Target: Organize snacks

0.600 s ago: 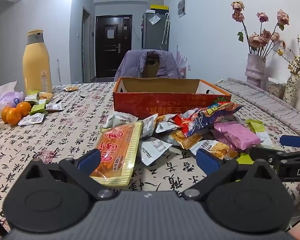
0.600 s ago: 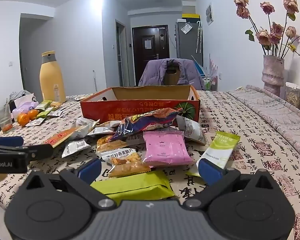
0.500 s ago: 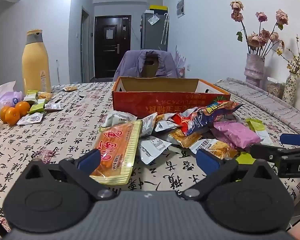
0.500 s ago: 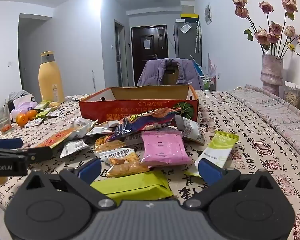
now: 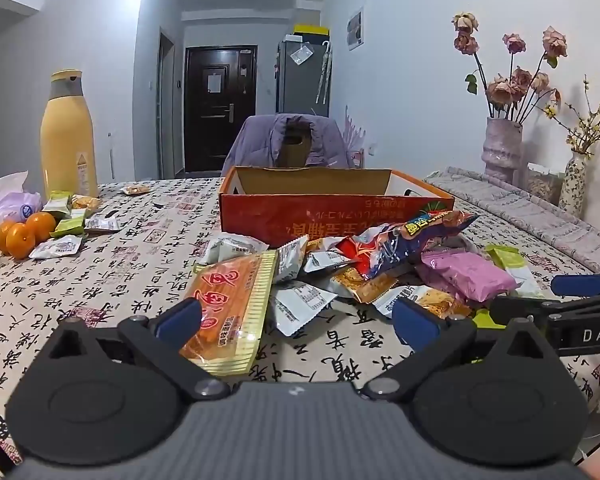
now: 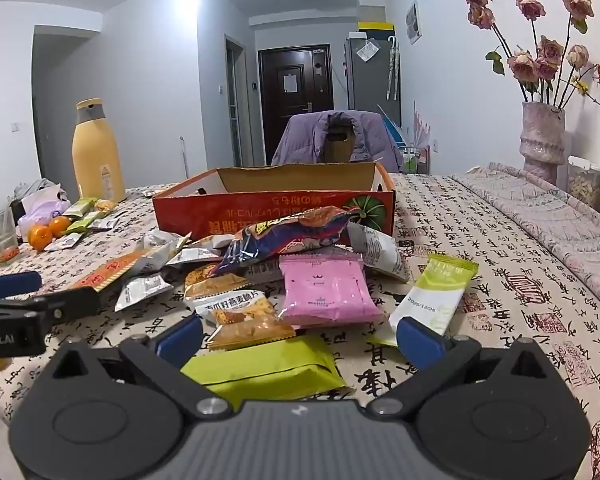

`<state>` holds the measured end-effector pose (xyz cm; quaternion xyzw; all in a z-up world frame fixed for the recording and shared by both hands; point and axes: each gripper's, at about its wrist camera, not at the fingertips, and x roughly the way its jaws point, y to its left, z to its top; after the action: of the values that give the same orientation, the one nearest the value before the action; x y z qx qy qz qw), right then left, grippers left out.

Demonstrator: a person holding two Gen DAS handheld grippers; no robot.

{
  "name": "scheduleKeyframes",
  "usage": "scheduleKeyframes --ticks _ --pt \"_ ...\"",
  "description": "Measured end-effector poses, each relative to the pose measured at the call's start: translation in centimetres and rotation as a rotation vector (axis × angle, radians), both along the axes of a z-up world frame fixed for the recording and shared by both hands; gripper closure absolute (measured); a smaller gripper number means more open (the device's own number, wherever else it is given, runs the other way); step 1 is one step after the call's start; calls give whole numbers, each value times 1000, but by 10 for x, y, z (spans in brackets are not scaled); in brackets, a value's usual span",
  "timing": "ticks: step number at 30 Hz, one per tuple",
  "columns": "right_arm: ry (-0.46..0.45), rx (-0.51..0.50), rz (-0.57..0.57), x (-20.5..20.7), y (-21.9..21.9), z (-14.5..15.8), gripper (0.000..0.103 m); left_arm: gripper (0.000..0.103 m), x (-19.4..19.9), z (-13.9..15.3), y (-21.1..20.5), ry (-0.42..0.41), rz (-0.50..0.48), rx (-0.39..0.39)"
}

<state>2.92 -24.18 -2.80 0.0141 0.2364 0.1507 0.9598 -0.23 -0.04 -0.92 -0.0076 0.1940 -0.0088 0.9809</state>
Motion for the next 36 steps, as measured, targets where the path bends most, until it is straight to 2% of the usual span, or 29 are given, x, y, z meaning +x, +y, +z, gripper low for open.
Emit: scheduleKeyframes --ticks 36 --pt "-1 -3 -1 -2 1 0 0 0 -3 -2 -2 -2 -8 -3"
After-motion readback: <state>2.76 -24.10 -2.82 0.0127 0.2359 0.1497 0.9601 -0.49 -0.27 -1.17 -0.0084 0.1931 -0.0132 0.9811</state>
